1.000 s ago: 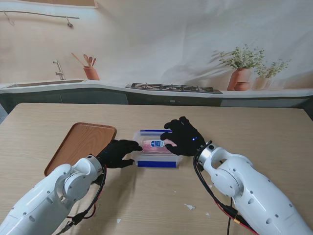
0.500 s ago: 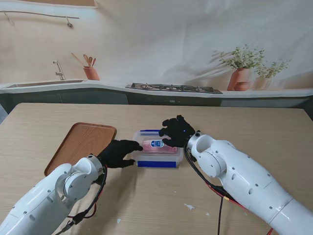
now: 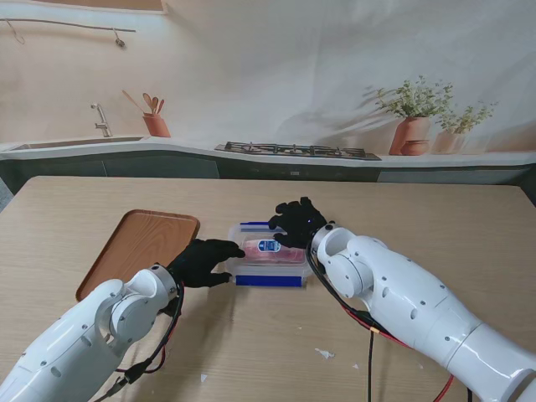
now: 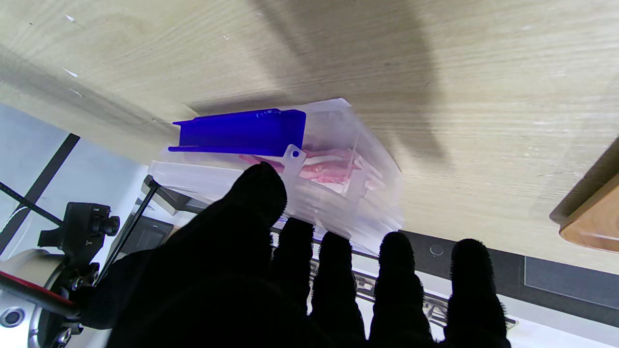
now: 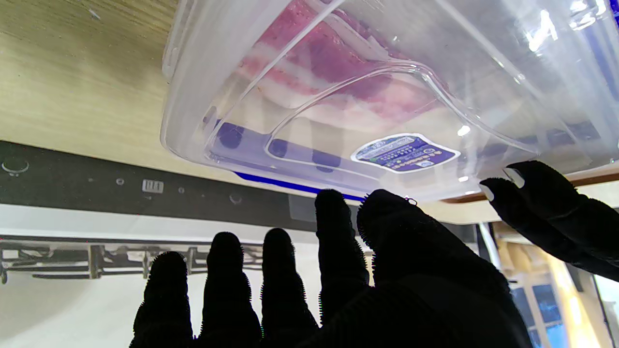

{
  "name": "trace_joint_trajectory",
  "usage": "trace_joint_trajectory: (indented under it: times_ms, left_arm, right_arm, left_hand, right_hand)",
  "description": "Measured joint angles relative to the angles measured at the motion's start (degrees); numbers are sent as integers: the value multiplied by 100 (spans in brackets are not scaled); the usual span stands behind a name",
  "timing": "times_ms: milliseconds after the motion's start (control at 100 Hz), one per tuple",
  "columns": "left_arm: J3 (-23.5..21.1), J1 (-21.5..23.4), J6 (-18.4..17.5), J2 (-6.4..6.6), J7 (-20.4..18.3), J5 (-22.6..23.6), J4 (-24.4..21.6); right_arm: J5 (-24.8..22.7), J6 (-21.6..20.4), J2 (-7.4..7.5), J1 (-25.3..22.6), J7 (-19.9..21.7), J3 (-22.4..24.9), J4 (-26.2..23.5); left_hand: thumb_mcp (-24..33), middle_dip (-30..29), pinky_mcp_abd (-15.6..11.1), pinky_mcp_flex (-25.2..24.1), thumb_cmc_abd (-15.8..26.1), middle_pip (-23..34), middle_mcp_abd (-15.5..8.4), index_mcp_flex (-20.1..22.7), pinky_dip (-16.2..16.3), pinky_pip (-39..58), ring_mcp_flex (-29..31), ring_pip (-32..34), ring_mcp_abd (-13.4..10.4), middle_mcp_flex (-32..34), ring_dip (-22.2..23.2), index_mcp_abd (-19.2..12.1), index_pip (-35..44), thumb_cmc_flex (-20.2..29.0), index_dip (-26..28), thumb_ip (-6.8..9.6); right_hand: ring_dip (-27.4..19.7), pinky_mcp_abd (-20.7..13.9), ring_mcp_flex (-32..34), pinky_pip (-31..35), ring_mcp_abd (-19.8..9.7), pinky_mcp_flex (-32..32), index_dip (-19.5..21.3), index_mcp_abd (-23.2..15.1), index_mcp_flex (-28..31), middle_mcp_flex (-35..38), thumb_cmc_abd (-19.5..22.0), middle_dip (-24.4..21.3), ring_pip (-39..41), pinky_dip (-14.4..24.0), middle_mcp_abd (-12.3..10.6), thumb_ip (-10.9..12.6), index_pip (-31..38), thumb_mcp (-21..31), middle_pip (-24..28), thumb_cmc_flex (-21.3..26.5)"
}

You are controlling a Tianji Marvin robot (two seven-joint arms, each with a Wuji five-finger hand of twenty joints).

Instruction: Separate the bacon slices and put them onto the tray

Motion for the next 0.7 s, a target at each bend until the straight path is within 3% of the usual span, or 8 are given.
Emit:
trace_joint_trajectory:
  times_ms: [600,620,700]
  left_arm:
    - [37,-44,-20,0,6,-3,46]
    - [38,-45,-19,0,5,-3,46]
    - [45,-52,-19,0,5,-3,50]
  right_arm:
    - [172,275,-92,261,32,-299,263]
    - [172,281,-93,262,32,-304,264]
    - [172,304,-93,271,38,-322,265]
  left_hand:
    - [6,0,0,0,59,0,0,-21,-1,0,0,0,0,-29,0,0,-40,0,0,0]
    - [6,0,0,0,59,0,0,-21,-1,0,0,0,0,-29,0,0,-42,0,0,0]
    - [6,0,0,0,59,0,0,-21,-1,0,0,0,0,-29,0,0,-46,0,0,0]
  right_hand:
    - [-1,-1,0,0,0,-2,86,21,-313,0,5,0,-1,-1,-1,0,-58,-73,-7,2]
    - [-1,-1,0,0,0,-2,86,21,-319,0,5,0,-1,-1,-1,100,-58,-74,-7,2]
    - [-1,-1,0,0,0,-2,86,21,-360,0,6,0,-1,-1,-1,102,-59,-136,-7,2]
